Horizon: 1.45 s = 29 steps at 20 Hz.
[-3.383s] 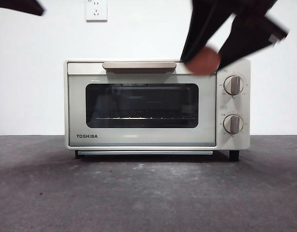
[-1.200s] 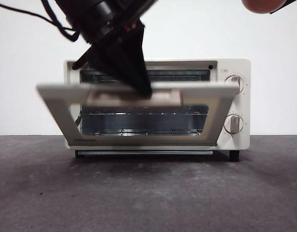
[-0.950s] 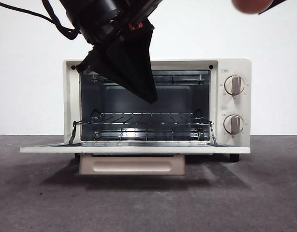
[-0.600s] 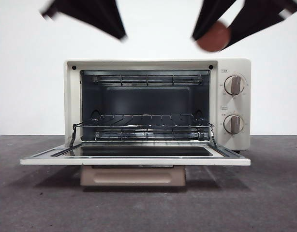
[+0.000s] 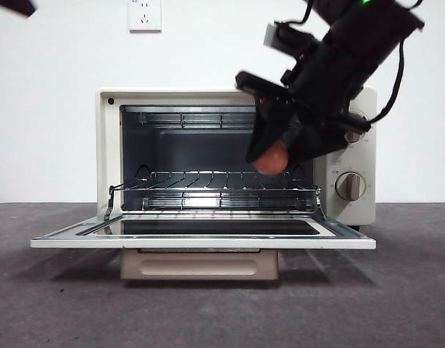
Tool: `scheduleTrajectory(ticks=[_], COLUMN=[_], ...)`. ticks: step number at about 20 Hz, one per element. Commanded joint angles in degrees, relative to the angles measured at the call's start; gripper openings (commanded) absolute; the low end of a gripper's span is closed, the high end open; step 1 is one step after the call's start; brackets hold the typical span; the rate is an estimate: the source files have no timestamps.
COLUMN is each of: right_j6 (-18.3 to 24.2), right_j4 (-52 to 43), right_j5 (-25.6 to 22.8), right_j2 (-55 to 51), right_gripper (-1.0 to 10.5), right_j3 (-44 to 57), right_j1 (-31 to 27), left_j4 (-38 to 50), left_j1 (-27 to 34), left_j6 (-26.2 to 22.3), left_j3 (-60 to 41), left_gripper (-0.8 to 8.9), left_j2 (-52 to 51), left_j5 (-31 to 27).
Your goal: Eggoven
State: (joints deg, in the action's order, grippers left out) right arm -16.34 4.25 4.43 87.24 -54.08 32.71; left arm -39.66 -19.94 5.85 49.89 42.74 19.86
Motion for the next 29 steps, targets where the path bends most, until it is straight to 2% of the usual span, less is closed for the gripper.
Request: scheduleTrajectory(ticks=[1, 5, 16, 17, 20, 29], right_j6=[0.11, 0.11, 0.17, 0.15, -0.68, -1.20], right_j4=[-2.91, -4.28, -4.63, -4.63, -4.61, -4.63], right_j5=[-0.37, -0.22, 0.11, 0.09, 0.07, 0.07], right_j2=[2.16, 3.52, 6.08, 6.08, 6.08, 4.70], right_gripper=[0.0, 0.0, 0.1, 0.4, 2.6, 3.2], right_j3=[-1.01, -1.01, -1.01, -1.01, -1.01, -1.11], right_j1=[-0.28, -1.25, -1.11, -1.01, -0.96, -0.96], left_j4=[0.50, 0.46, 1.92, 1.92, 1.97, 1.97], left_j1=[2.05, 3.93, 3.93, 3.93, 3.93, 3.93], left_j6=[1.11, 1.09, 1.31, 1.31, 1.29, 1.31], left_j3=[-2.62, -5.57, -5.62, -5.62, -5.62, -5.62], left_gripper=[0.06, 0.06, 0.06, 0.06, 0.06, 0.06], left_j2=[-1.62, -2.73, -2.64, -2.64, -2.64, -2.62], left_j5=[2.56, 3.28, 3.28, 3.28, 3.28, 3.28])
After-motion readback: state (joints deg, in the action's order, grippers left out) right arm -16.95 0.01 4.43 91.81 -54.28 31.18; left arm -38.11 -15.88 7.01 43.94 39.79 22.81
